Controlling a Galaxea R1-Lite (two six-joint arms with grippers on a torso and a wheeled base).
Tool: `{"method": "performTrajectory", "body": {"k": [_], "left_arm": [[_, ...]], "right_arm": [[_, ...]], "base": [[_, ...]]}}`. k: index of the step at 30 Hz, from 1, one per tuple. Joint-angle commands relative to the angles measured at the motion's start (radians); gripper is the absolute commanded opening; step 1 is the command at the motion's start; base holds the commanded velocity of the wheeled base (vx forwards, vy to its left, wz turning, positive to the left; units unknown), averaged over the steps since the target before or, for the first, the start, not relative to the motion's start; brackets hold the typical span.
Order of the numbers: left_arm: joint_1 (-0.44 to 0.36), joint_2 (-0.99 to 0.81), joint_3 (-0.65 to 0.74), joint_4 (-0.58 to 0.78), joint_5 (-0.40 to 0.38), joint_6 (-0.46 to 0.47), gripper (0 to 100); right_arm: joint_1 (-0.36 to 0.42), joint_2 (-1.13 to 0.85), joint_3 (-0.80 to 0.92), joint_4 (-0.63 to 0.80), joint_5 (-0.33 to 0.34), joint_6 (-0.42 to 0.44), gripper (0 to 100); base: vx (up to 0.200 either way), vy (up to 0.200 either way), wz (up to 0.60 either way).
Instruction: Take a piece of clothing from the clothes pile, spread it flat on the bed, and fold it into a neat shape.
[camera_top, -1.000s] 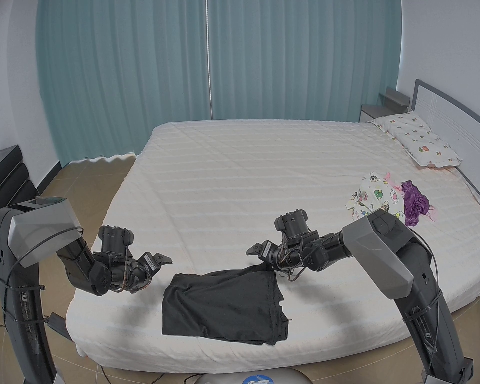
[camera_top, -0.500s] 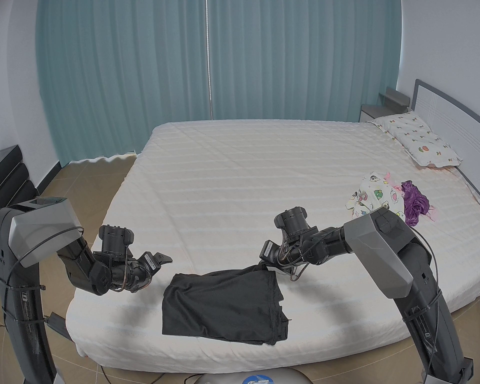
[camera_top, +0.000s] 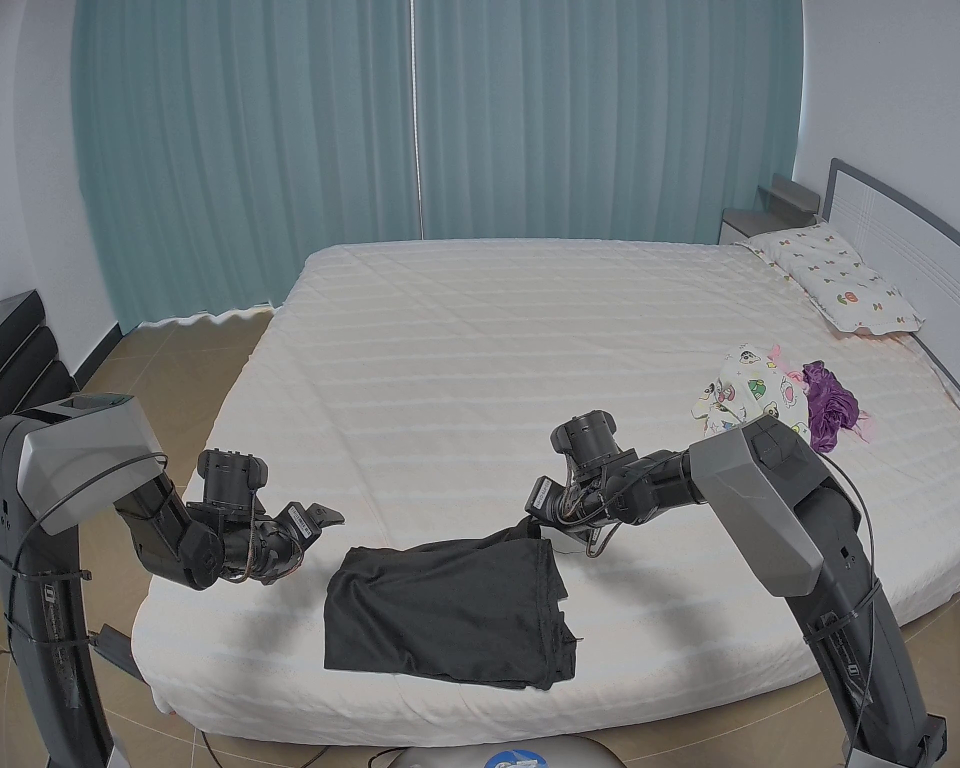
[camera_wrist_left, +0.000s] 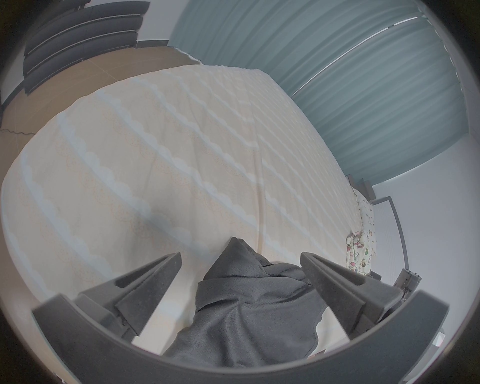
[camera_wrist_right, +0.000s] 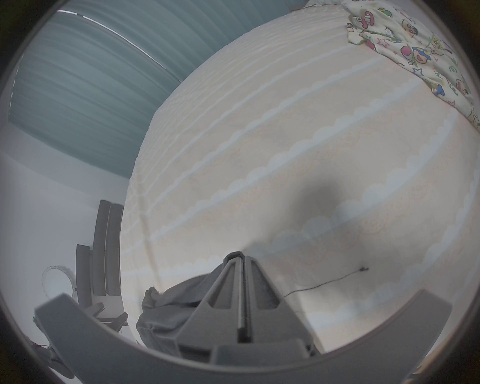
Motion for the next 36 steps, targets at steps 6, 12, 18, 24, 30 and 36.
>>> {"method": "performTrajectory", "body": {"k": [6,12,18,24,30,36], "left_arm": [[0.0,0.002,0.0,0.0,0.001,0.0,100],[-0.002,0.002,0.0,0.0,0.001,0.0,100],[-0.002,0.002,0.0,-0.003,0.003,0.001,100],[-0.002,0.002,0.0,-0.003,0.003,0.001,100],[-0.02,0.001,-0.002,-0.006,0.007,0.006,100],[-0.074,0.004,-0.014,-0.005,0.044,0.004,100]], "right_arm": [[-0.005,0.013,-0.01,-0.005,-0.017,0.0,0],[-0.025,0.024,-0.024,-0.063,-0.059,0.005,0],[-0.049,0.024,-0.028,-0.066,-0.068,0.005,0],[-0.077,0.031,-0.038,-0.066,-0.089,0.006,0],[-0.103,0.027,-0.038,-0.066,-0.094,0.005,0],[-0.126,0.028,-0.038,-0.066,-0.12,0.003,0]], "base": [[0.0,0.0,0.0],[0.0,0.0,0.0],[0.0,0.0,0.0],[0.0,0.0,0.0],[0.0,0.0,0.0],[0.0,0.0,0.0]]}}
